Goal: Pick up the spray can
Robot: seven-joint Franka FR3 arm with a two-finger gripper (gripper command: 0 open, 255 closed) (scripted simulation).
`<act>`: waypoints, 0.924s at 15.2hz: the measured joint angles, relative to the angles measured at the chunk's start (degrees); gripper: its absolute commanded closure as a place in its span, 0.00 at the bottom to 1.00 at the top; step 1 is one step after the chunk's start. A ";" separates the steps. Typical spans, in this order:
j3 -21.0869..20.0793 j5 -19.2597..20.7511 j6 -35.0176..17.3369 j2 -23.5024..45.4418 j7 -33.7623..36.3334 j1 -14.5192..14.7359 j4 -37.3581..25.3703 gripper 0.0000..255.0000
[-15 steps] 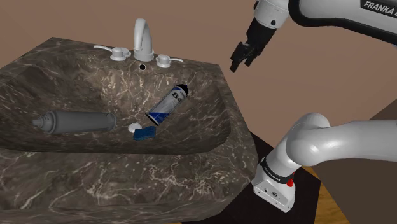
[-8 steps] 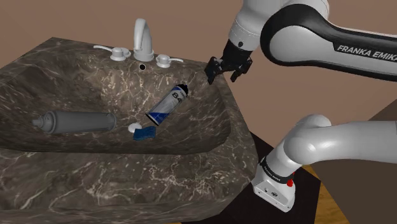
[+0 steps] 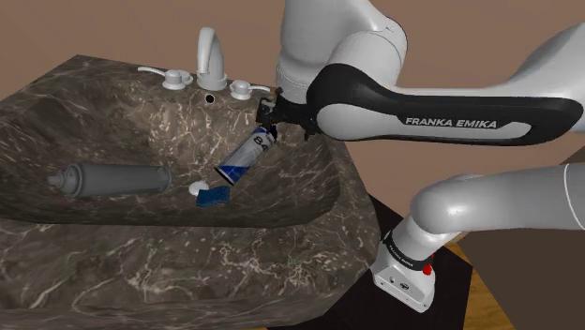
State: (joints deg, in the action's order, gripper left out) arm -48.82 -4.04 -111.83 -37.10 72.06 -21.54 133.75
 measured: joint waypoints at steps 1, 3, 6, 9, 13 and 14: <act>-3.59 0.89 -0.29 1.94 4.41 -3.03 -1.88 0.00; -11.44 3.13 -0.85 5.81 13.23 -10.04 -5.52 0.00; -25.71 7.29 0.36 10.94 25.81 -24.34 -12.61 0.00; -32.82 7.86 -0.53 11.84 30.30 -31.29 -14.20 0.00; -36.00 7.71 -2.92 11.82 31.63 -33.93 -12.80 0.00; -37.02 7.66 -3.90 11.81 31.90 -34.82 -12.17 0.00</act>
State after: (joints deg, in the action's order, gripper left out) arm -85.84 3.63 -115.73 -25.29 103.96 -56.36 121.58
